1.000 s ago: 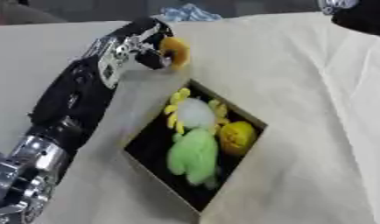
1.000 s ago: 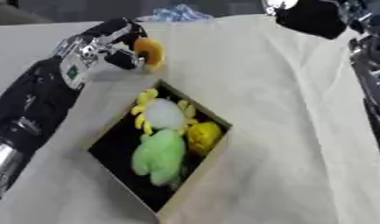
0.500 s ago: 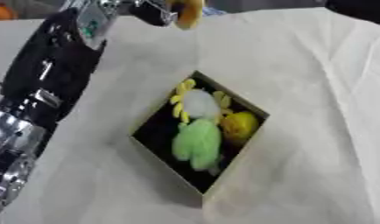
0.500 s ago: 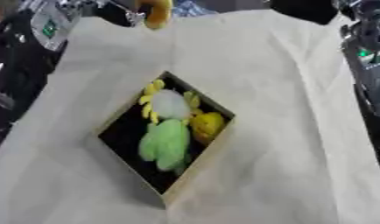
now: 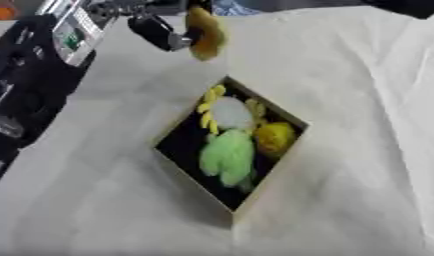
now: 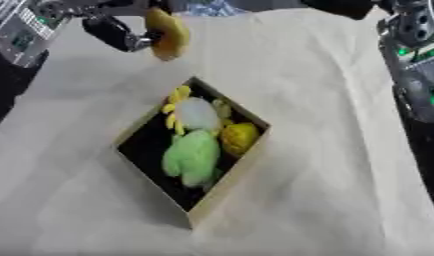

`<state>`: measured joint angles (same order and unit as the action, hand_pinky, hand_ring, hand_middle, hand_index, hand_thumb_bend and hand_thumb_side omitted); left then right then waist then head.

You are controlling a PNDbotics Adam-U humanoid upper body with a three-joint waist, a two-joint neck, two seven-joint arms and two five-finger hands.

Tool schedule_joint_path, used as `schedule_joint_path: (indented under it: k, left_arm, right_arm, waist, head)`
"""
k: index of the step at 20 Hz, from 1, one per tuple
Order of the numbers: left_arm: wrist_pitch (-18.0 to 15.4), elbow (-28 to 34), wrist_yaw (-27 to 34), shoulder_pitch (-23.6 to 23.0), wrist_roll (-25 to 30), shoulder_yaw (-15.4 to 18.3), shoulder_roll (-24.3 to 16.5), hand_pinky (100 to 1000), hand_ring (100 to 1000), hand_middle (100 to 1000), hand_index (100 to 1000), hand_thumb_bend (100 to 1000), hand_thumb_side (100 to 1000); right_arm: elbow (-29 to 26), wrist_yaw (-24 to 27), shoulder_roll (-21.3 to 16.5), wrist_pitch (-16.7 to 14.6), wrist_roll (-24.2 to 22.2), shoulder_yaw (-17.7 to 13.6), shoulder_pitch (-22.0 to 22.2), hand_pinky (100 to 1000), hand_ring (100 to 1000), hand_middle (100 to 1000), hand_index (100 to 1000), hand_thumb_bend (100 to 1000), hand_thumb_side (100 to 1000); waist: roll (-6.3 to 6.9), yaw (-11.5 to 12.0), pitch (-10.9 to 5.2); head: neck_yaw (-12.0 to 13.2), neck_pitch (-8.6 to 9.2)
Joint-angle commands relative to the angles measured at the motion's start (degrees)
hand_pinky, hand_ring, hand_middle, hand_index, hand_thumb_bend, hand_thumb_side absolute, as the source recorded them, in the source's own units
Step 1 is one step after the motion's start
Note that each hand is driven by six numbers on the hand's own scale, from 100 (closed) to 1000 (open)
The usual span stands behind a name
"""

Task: Pick up objects on the table and place them in the box.

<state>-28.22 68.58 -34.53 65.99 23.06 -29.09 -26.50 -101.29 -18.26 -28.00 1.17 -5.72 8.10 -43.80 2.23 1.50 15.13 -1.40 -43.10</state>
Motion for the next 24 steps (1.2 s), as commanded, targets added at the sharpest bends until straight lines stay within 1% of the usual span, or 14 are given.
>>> schedule_joint_path:
  k: [1, 3, 5, 8, 13, 14, 15, 16, 17, 18, 20, 21, 22, 24]
  left_arm:
    - [1.11, 5.56, 3.14, -0.53, 0.41, -3.73, -3.42, 680, 557, 457, 574, 119, 100]
    - [2.79, 8.55, 4.98, -2.52, 1.30, -4.83, -4.46, 680, 559, 459, 578, 120, 100]
    - [4.51, 11.40, 6.64, -4.49, 2.63, -4.81, -5.38, 682, 561, 463, 584, 124, 100]
    - [7.28, 15.45, 7.37, -7.24, 4.71, -4.39, -5.68, 683, 562, 467, 589, 125, 100]
    - [12.30, 19.64, 8.42, -7.93, 6.44, -4.78, -5.96, 683, 562, 467, 589, 125, 100]
    - [13.29, 20.11, 8.60, -8.08, 6.76, -4.98, -5.86, 697, 583, 502, 640, 206, 115]
    - [14.20, 19.98, 8.31, -8.79, 7.20, -5.23, -5.17, 697, 583, 502, 640, 206, 115]
    - [14.76, 19.87, 7.83, -9.38, 7.63, -5.47, -4.57, 729, 631, 571, 699, 269, 201]
    - [14.93, 19.87, 7.46, -9.73, 8.09, -5.65, -4.26, 729, 631, 571, 699, 269, 201]
    - [14.96, 19.89, 7.23, -9.93, 8.43, -5.73, -4.12, 784, 742, 718, 822, 373, 398]
    - [14.32, 20.07, 6.83, -10.27, 9.75, -6.02, -4.21, 784, 742, 718, 822, 373, 398]
    - [14.09, 20.21, 6.79, -10.33, 10.50, -5.87, -4.24, 862, 840, 842, 923, 552, 652]
    - [13.60, 20.81, 6.62, -10.44, 11.31, -5.63, -4.61, 866, 844, 846, 929, 577, 666]
    - [12.43, 21.88, 6.20, -10.76, 13.13, -4.63, -5.26, 868, 851, 853, 933, 608, 664]
  right_arm:
    - [-0.83, -0.18, -0.80, 0.04, 0.31, -0.73, -0.77, 883, 864, 662, 799, 100, 304]
    - [-0.97, -0.16, -0.56, 0.07, 0.41, -0.83, -0.71, 882, 864, 663, 799, 100, 303]
    - [-1.08, -0.18, -0.39, 0.11, 0.48, -0.89, -0.66, 882, 864, 665, 799, 100, 302]
    - [-1.26, -0.21, -0.11, 0.13, 0.56, -0.94, -0.72, 882, 864, 665, 799, 100, 300]
    - [-1.34, -0.24, -0.01, 0.16, 0.55, -0.92, -0.75, 882, 864, 665, 799, 100, 300]
    - [-1.37, -0.25, 0.03, 0.15, 0.57, -0.95, -0.78, 882, 864, 666, 799, 100, 298]
    - [-1.42, -0.28, 0.13, 0.14, 0.61, -0.99, -0.80, 882, 864, 666, 799, 100, 298]
    - [-1.44, -0.31, 0.20, 0.14, 0.63, -1.00, -0.78, 882, 864, 666, 799, 100, 299]
    - [-1.45, -0.34, 0.23, 0.15, 0.65, -1.01, -0.74, 882, 864, 666, 799, 100, 299]
    - [-1.45, -0.36, 0.25, 0.15, 0.67, -1.02, -0.71, 882, 864, 666, 799, 100, 298]
    - [-1.46, -0.38, 0.27, 0.16, 0.70, -1.04, -0.65, 882, 864, 666, 799, 100, 298]
    - [-1.46, -0.38, 0.27, 0.17, 0.71, -1.05, -0.63, 882, 864, 667, 799, 100, 296]
    - [-1.48, -0.39, 0.29, 0.16, 0.73, -1.07, -0.60, 882, 864, 667, 798, 100, 295]
    - [-1.54, -0.39, 0.37, 0.15, 0.78, -1.12, -0.54, 882, 864, 667, 799, 100, 294]
  waist:
    - [-0.32, 0.25, -1.59]
    - [-0.47, 0.38, -1.69]
    - [-0.59, 0.44, -1.73]
    - [-0.79, 0.44, -1.79]
    - [-0.81, 0.41, -1.81]
    - [-0.89, 0.43, -1.76]
    - [-0.99, 0.45, -1.75]
    - [-1.04, 0.48, -1.78]
    - [-1.07, 0.52, -1.79]
    - [-1.08, 0.54, -1.80]
    - [-1.10, 0.60, -1.83]
    - [-1.10, 0.63, -1.85]
    - [-1.13, 0.74, -1.96]
    - [-1.19, 0.88, -2.12]
  head:
    - [-1.32, -0.52]
    - [-1.54, -0.61]
    - [-1.46, -0.62]
    - [-1.22, -0.55]
    - [-1.11, -0.55]
    - [-0.96, -0.44]
    - [-0.77, -0.39]
    - [-0.66, -0.39]
    - [-0.61, -0.40]
    - [-0.58, -0.40]
    - [-0.54, -0.42]
    - [-0.54, -0.44]
    - [-0.54, -0.55]
    - [-0.53, -0.61]
